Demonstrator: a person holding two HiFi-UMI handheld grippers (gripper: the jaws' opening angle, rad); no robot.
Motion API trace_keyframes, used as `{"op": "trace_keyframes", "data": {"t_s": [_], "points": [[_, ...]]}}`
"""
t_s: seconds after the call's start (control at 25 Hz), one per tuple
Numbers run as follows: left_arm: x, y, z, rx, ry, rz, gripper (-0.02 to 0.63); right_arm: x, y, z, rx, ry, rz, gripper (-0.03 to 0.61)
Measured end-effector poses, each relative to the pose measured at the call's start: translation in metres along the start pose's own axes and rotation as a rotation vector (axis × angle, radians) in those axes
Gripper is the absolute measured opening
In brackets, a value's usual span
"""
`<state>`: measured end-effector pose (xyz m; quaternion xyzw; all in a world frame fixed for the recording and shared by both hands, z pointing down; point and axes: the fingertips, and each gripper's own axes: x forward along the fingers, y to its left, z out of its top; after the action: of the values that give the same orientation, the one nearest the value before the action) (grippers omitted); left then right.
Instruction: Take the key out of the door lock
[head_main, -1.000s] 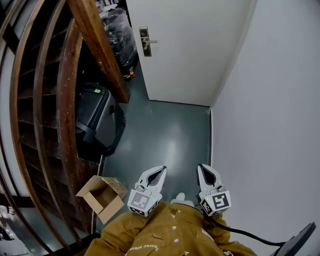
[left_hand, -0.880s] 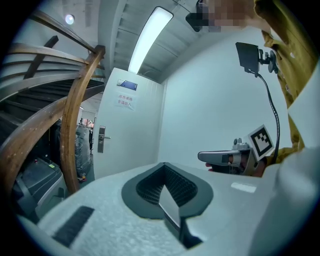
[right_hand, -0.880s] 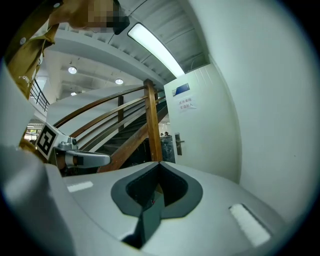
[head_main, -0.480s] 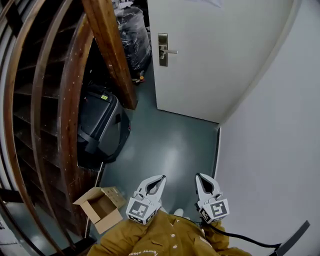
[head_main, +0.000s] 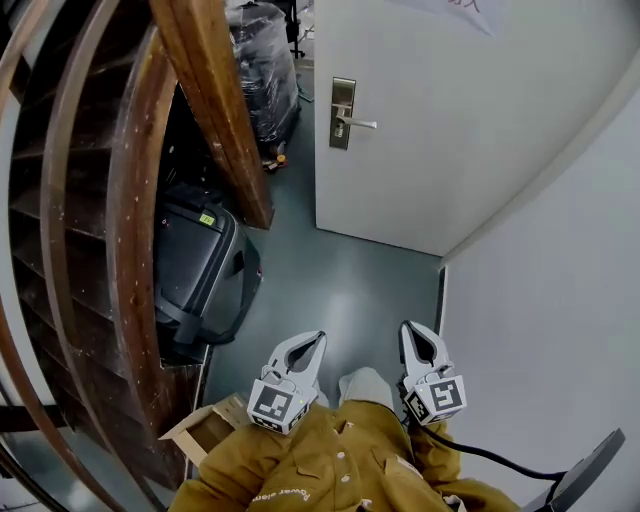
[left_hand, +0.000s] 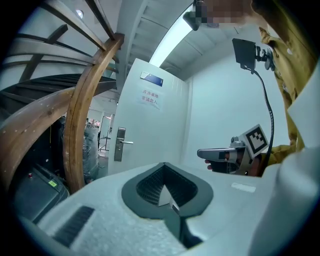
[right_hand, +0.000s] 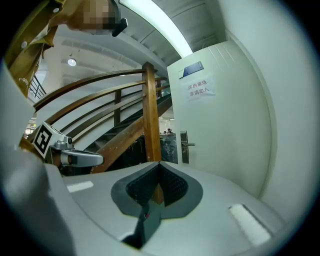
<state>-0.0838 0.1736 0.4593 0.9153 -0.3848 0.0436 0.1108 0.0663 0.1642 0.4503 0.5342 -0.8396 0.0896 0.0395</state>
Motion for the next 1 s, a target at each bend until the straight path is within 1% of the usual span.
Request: {"op": "trace_keyframes", "data": {"t_s": [0.16,0.24,0.32,0.4,0.52,0.68,0.84,0.92,1.0], "points": [[0.050,0.042,0.013,-0.006,0.011,0.016,-0.002,0.064,-0.036,0.003,0.027,0.018,0.018,0.006],[0.082,0.066,0.016,-0.010,0.012,0.031,-0.002,0.099,-0.059,0.002,0.059,0.015,0.033,0.006],[0.117,0.086,0.022,-0.016,0.006,0.046,-0.002,0.133,-0.085,0.005,0.059,0.012,0.052,0.006],[0.155,0.104,0.039,-0.017,-0.002,0.063,-0.002,0.167,-0.112,0.019,0.039,0.007,0.079,0.008],[0.200,0.127,0.067,0.010,-0.006,0.090,-0.002,0.212,-0.142,0.044,0.052,-0.014,0.130,0.008],[0.244,0.159,0.084,0.011,-0.007,0.148,-0.002,0.267,-0.160,0.068,0.024,-0.017,0.223,0.008],[0.280,0.181,0.093,0.005,0.009,0.143,-0.002,0.317,-0.161,0.076,0.014,0.013,0.309,0.008],[0.298,0.190,0.096,0.014,0.020,0.138,-0.002,0.341,-0.165,0.077,0.005,0.024,0.330,0.008],[0.315,0.203,0.101,0.029,0.019,0.137,-0.002,0.366,-0.174,0.076,-0.009,0.025,0.324,0.008]]}}
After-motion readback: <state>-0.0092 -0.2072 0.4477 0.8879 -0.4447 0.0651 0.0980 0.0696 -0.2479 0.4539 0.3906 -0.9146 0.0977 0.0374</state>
